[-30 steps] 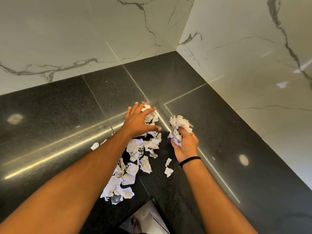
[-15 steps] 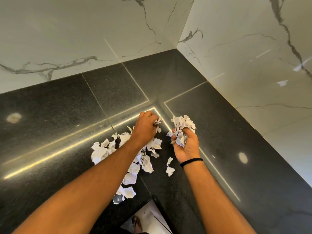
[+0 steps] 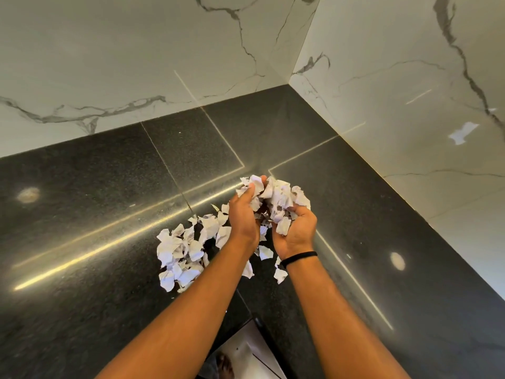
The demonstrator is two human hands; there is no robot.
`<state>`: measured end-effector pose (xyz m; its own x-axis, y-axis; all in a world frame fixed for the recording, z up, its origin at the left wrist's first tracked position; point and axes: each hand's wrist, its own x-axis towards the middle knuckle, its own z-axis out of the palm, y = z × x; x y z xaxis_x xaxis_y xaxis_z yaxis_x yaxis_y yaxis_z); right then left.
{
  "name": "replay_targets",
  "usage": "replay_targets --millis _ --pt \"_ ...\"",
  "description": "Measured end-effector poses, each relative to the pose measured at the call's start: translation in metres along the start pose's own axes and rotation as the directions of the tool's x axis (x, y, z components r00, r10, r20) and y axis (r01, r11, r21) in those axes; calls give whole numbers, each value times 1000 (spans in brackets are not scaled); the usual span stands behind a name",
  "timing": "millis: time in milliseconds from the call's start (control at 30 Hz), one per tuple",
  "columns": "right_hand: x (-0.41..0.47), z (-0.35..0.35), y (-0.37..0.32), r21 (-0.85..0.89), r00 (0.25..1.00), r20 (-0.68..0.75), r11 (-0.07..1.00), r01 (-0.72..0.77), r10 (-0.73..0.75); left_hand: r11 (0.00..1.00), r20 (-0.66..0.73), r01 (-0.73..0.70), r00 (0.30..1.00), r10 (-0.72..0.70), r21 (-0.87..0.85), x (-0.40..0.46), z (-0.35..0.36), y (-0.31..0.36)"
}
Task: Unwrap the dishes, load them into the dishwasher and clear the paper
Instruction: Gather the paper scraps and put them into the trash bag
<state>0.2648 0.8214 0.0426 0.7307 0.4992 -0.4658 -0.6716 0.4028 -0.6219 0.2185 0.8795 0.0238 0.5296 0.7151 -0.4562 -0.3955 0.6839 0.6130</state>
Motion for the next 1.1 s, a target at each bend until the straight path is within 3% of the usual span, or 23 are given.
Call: replay_targets --millis 267,533,667,967,1100 --pt "-16 14 7 -112 990 60 985 132 -125 995 41 -67 997 70 -69 -19 13 10" --pt "-22 33 -8 -48 958 170 969 244 -232 988 47 -155 987 154 22 -29 27 41" --pt "-31 53 -19 28 951 190 970 241 -242 974 130 -225 967 220 22 -39 45 55" --pt "-44 62 -36 -53 899 217 915 400 -381 973 196 -203 955 221 -110 -54 65 68" --pt "-47 65 -44 19 896 245 926 378 -371 972 204 -152 961 188 -180 -52 68 69"
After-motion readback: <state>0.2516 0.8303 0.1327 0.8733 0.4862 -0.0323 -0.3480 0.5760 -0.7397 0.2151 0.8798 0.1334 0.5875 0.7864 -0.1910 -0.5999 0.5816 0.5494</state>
